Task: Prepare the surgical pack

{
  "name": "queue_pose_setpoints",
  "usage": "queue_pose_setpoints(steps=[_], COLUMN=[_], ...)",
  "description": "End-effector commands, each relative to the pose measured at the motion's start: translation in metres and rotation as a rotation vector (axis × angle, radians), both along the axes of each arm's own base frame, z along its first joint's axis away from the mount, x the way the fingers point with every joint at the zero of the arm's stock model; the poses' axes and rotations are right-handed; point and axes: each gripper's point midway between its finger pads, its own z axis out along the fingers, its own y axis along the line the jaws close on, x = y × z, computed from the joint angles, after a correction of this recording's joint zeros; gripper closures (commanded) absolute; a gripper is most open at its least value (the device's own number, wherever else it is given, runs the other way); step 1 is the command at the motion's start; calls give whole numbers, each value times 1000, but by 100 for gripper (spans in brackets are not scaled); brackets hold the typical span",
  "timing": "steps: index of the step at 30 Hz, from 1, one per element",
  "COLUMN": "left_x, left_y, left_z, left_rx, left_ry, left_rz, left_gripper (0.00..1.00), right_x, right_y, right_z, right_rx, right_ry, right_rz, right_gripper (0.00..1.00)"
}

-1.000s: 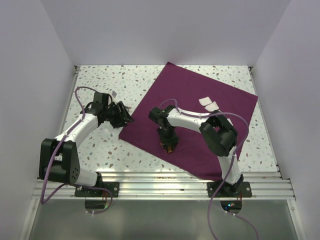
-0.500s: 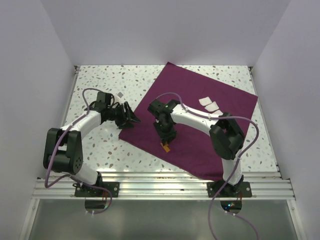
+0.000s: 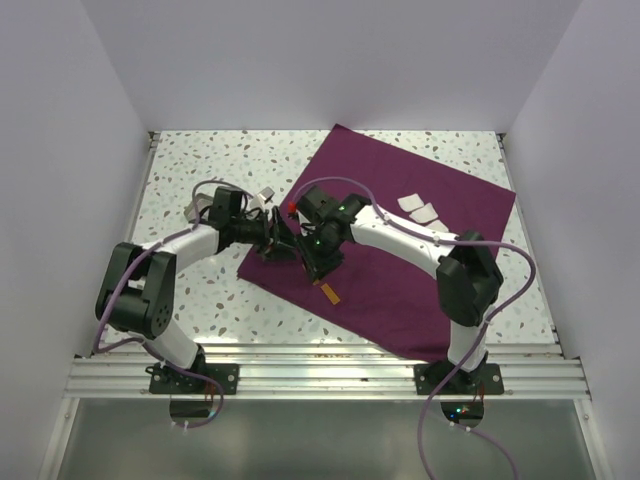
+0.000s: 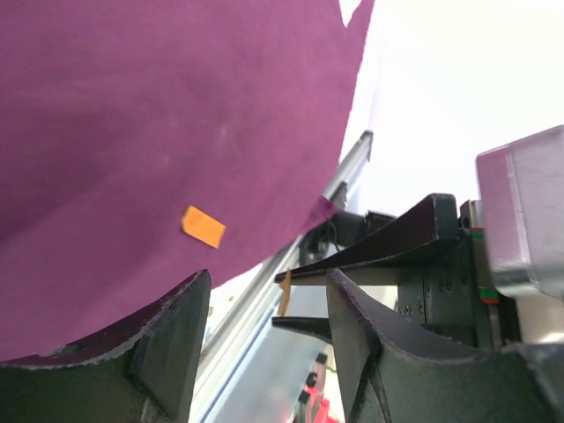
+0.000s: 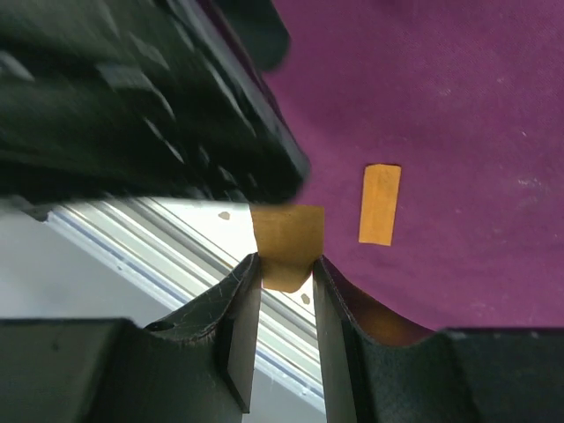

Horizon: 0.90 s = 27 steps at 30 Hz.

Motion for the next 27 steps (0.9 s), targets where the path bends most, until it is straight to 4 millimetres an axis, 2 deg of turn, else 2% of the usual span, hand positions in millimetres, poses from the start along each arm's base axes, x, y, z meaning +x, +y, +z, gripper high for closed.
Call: queue_pose_setpoints(steps=[1,5,15,19,21,24,27], left_x=[-8,-17,-25,-25,-24,-21,-13], left_y=[-11,-13,-21,-21,-23,-23,-19], left_z=[10,9,8,8,10,9,6], left_rx=[-78,-93,-134,-141,-150,-147,-121], left_ry=[-10,24,40,46,43,50,51], left_rz=[-54,-75,-130,-128,-132,-125,-101], left_gripper=[42,46,55,66,75,97,100], right_x=[7,12,19,21,22,24,27], right_y=[17,17,14,14,13,13,8], right_z=[37,39,42,43,41,39,36], right_rx=[124,131,128,132,129,127,104], right_ry=[-76,-103,-140,-146,-144,-137,-125], right_rz=[33,17,8,11,11,12,-8], right_gripper=[66,66,66,66,66,65,54])
